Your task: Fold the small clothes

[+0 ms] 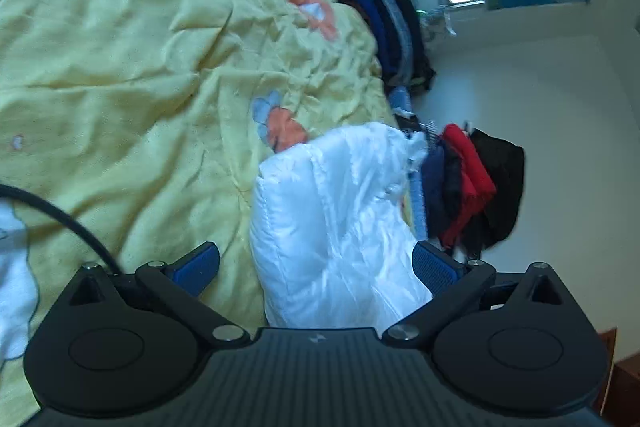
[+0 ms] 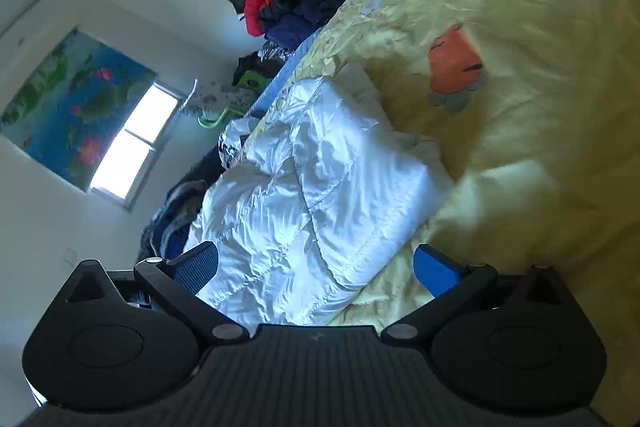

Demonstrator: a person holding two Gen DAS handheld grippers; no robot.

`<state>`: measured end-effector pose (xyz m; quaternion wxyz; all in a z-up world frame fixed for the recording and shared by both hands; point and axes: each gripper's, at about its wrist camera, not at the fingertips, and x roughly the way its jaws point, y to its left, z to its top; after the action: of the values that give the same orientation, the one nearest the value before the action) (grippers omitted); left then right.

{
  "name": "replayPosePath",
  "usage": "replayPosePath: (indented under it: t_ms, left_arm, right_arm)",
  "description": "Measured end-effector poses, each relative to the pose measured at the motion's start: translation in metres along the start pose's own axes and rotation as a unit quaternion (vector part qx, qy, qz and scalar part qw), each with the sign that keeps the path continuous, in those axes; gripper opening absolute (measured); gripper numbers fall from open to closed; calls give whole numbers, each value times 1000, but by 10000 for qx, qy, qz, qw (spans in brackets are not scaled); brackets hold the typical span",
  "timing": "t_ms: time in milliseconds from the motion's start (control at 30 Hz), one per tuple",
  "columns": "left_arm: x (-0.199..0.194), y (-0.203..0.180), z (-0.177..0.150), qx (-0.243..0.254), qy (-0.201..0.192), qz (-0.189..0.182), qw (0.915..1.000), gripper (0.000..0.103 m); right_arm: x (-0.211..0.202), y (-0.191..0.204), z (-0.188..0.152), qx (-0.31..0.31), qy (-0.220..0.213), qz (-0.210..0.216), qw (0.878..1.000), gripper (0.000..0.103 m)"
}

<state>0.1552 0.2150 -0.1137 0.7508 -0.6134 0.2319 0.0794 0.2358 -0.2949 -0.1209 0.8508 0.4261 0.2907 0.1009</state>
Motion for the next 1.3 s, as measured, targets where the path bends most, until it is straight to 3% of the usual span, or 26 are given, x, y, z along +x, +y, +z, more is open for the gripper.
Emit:
replayPosePath:
  t_ms: [167,200,300,333,433,467,567,700,933,1133,1233,1300]
  left_arm:
    - [18,-13,6,130,51,-126,9998,103]
    - [20,-16,5,285,63,-238,9993,103]
    - [27,-21,0,641,105,-113,9978,101]
    - [30,-21,-2,748,96,-4,9972,91]
    - [45,-28,-5,1147,258,832,9896,31]
    - [46,-28,-5,1082,270,825,9903,32]
    - [46,-30,-4,1068,299,878,9899,30]
    - [43,-40,-5,1350,292,845,9868,18]
    - [9,-68,-9,1844,51,576,9812,8]
    - [-74,-51,-21,1807,87,136,9834,8]
    - [-91,-15,-28,1812,206,391,9825,8]
    - [-82,9,-28,1637,344,718,9833,8]
  right_arm:
    - [12,5,5,157,-103,-81,9998,103]
    - [15,4,6,172,-83,-40,9998,103]
    - [18,4,5,42,-47,57,10000,103]
    - [20,5,5,-46,-28,57,10000,103]
    - [26,10,6,-223,63,-42,9997,103]
    - [27,11,7,-185,75,-56,9998,103]
    - [28,3,11,309,78,29,9995,83]
    - [37,-12,10,627,317,60,9975,22]
    - [20,2,13,359,124,366,9986,18]
    - [-53,5,-7,201,163,939,9952,18]
    - [-89,-14,-35,370,323,1030,9935,18]
    - [-93,-31,-54,482,517,786,9944,18]
